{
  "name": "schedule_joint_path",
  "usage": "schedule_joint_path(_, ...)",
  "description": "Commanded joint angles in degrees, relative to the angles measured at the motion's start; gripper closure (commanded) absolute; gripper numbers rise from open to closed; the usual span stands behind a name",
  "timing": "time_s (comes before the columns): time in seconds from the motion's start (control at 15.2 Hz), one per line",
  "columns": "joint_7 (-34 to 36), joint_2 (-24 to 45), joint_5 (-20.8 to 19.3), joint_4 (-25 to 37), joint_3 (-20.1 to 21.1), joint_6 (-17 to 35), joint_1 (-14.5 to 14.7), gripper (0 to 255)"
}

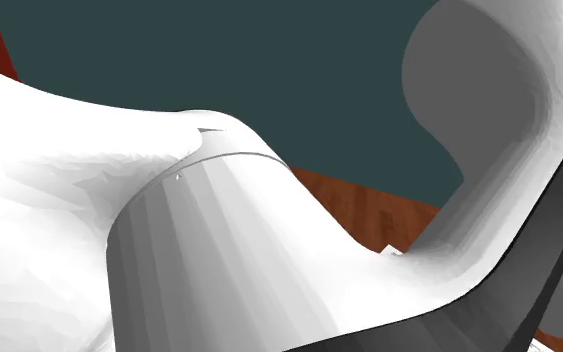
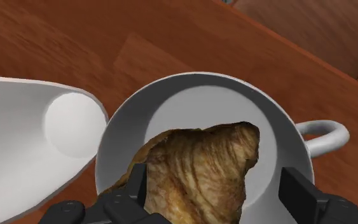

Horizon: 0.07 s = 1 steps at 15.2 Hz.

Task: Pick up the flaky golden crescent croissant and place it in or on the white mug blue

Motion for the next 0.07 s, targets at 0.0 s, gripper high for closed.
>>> schedule_joint_path(0.0, 13.1, -4.1, -1.4, -6.6, -0.8, 6.5, 1.0, 0)
